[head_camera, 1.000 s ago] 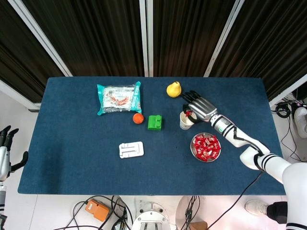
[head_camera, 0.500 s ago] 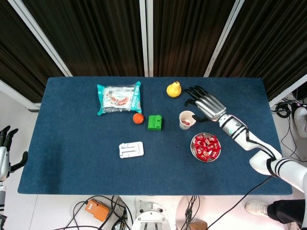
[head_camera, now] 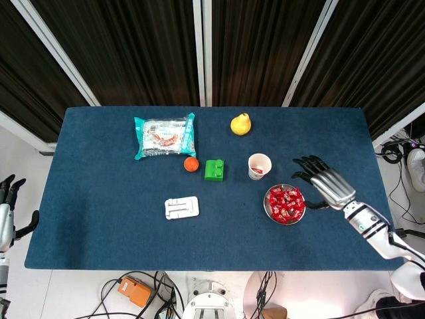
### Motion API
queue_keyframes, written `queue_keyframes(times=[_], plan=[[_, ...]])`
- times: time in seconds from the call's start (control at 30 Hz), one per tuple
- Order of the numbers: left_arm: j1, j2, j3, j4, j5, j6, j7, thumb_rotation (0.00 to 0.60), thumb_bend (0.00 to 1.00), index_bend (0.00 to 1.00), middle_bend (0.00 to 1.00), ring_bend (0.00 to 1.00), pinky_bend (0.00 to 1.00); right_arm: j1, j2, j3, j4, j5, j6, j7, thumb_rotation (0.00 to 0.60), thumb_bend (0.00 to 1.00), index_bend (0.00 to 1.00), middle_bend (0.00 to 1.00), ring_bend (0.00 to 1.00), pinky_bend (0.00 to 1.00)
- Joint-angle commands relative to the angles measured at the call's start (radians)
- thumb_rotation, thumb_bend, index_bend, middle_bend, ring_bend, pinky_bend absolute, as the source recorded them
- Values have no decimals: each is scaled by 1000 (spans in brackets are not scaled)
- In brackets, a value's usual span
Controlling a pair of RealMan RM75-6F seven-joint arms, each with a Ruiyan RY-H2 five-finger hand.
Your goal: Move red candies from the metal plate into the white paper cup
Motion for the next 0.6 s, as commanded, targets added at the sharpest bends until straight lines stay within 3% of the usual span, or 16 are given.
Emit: queue_keyframes(times=[0.03, 0.3, 0.6], plan=[[0, 0, 0, 0, -1, 0, -1, 600, 345, 112, 0, 0, 0, -19, -45, -13, 33, 2, -13, 10, 600, 369, 338, 93, 0, 0], [1, 2, -1, 0, -3, 0, -3, 600, 345, 113, 0, 0, 0, -18, -154, -5, 126, -12, -51, 4, 600, 369, 415, 93, 0, 0], [3, 5, 1, 0, 1, -2, -10, 600, 345, 112, 0, 0, 0, -5, -227, 8, 204, -19, -83, 34, 600, 379, 436, 93, 0, 0]])
